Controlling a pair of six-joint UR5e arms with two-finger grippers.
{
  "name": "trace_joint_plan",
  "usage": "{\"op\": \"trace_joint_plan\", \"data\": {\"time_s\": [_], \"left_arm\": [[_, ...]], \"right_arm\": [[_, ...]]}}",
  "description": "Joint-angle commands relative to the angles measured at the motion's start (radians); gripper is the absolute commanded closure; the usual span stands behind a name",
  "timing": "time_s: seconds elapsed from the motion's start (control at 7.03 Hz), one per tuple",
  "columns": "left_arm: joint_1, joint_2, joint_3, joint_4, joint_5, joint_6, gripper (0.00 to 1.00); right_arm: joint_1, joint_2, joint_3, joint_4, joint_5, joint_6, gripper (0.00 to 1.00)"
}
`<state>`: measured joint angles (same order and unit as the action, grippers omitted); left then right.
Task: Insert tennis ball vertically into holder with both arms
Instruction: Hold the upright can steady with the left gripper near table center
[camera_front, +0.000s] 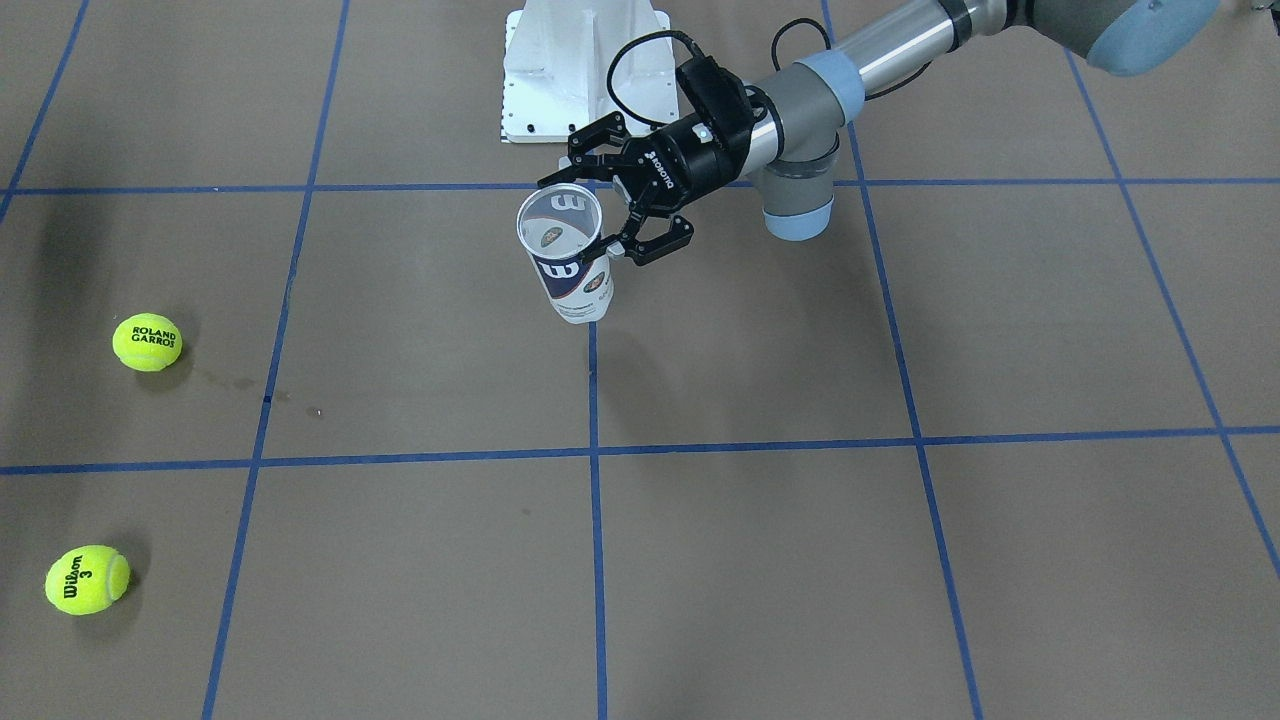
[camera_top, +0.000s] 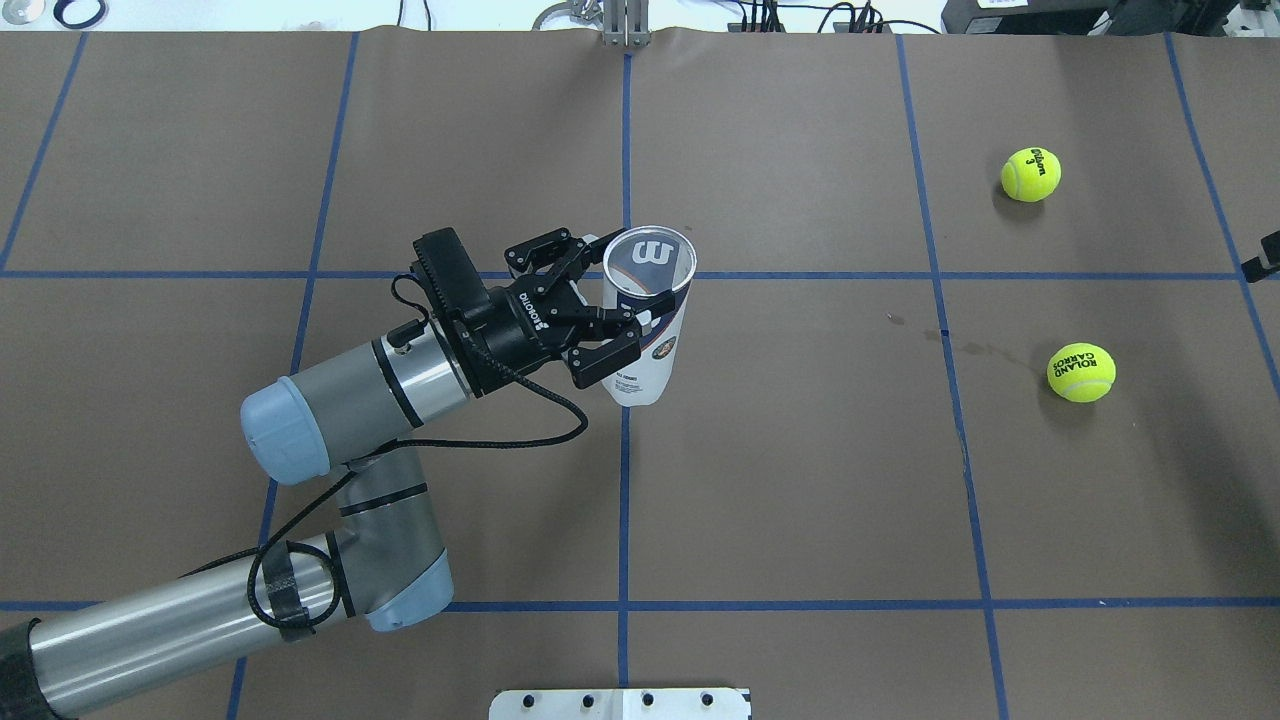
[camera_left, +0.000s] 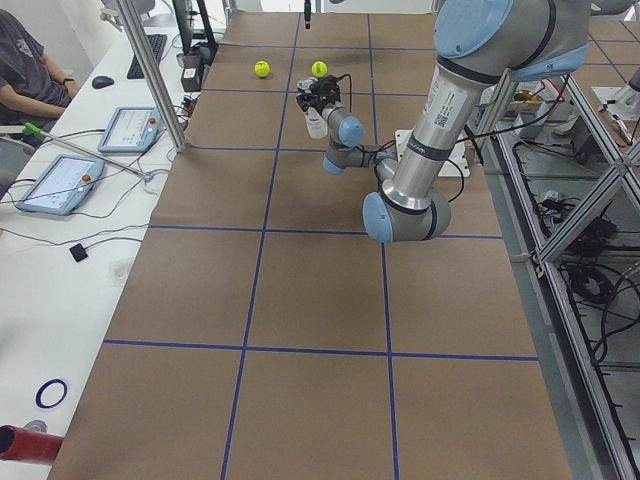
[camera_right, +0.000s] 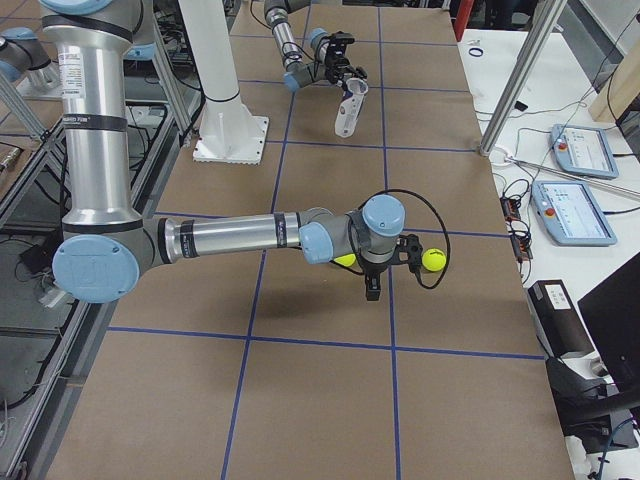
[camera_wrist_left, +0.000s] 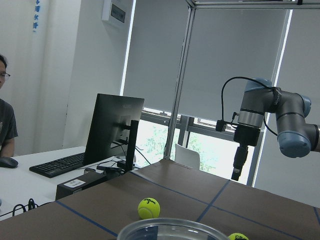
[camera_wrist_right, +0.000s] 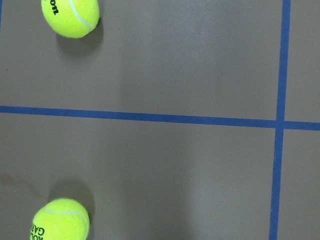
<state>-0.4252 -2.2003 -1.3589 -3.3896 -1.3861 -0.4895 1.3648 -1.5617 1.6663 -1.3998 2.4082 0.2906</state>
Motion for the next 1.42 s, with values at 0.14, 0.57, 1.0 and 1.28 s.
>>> {"op": "trace_joint_plan", "data": {"time_s": [0.14,0.57,1.0,1.28], "left_arm": [[0.008,-0.001,0.130,-0.150,0.024,0.002,0.43],[0.026,-0.012,0.129,-0.181,0.024,0.095,0.44],[0.078,-0.028,0.132,-0.189,0.039,0.166,0.44],[0.085,-0.018,0.135,-0.201,0.039,0.166,0.44]], "right_arm": [[-0.010,0.000,0.001,0.001,0.002,0.001,0.00],[-0.012,0.000,0.004,0.002,0.011,-0.001,0.00],[-0.019,0.000,0.001,0.002,0.011,-0.001,0.00],[-0.019,0.000,0.004,0.002,0.011,-0.001,0.00]]}}
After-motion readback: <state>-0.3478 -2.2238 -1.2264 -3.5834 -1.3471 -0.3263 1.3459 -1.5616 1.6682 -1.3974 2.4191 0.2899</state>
